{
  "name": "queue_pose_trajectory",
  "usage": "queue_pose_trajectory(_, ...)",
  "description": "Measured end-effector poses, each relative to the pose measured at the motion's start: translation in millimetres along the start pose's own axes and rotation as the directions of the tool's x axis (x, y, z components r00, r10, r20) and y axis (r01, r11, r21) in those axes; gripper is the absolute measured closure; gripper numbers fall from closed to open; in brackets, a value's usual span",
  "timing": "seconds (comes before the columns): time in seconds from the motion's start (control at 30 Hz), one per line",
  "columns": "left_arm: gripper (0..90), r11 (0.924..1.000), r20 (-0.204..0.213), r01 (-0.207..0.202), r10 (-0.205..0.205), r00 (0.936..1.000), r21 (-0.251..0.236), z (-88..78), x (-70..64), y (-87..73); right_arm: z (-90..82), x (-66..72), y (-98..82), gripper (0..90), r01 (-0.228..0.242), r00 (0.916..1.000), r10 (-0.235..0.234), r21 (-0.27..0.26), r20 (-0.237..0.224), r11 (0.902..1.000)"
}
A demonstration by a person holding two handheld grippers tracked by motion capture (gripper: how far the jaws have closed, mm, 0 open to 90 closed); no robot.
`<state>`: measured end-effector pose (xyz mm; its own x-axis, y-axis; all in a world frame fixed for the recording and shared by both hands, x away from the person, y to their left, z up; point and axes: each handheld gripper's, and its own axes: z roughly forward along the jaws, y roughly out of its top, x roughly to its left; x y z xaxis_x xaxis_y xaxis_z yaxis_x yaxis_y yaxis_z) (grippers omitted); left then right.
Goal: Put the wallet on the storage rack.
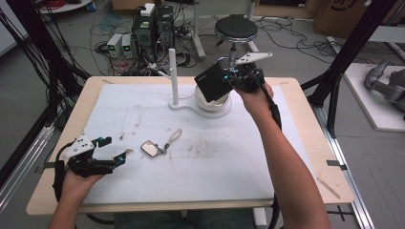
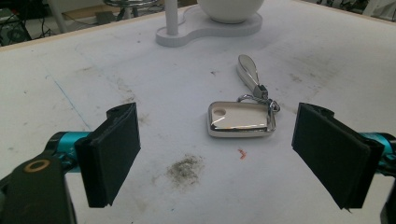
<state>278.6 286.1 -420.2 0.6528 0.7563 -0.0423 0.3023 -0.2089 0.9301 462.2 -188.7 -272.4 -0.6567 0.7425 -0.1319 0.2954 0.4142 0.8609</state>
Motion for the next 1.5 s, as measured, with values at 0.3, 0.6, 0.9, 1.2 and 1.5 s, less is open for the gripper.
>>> queue_pose_trajectory(0.3, 15.3, 1.0, -0.003, 0.005, -0.005, 1.0, -0.002, -0.7, 1.3, -1.0, 18.5, -15.1, -3.2, 85.6, -0.01, 0.9988, 0.009, 0.032, 0.048, 0.9994)
queue_pose_trajectory(0.6, 15.3, 1.0, -0.006, 0.007, -0.007, 1.0, -0.001, -2.0, 1.7, -1.8, 33.6, -18.9, -9.6, 85.6, -0.016, 0.9972, 0.011, 0.078, 0.075, 0.9968)
queue_pose_trajectory(0.9, 15.3, 1.0, -0.007, 0.006, -0.006, 1.0, 0.0, -3.0, 1.0, -1.9, 47.4, -9.3, -17.0, 85.5, 0.041, 0.9939, -0.054, 0.131, 0.096, 0.9906)
queue_pose_trajectory(1.2, 15.3, 1.0, -0.006, 0.005, -0.005, 1.0, -0.002, -3.0, 0.9, -1.9, 64.0, -2.8, -26.6, 82.4, 0.02, 0.9947, -0.036, 0.157, 0.097, 0.9873)
queue_pose_trajectory(1.5, 15.3, 1.0, -0.001, 0.006, -0.006, 1.0, -0.001, -1.1, 0.0, -1.3, 49.1, -10.3, -27.4, 45.5, -0.05, 0.9943, 0.034, 0.161, 0.101, 0.9857)
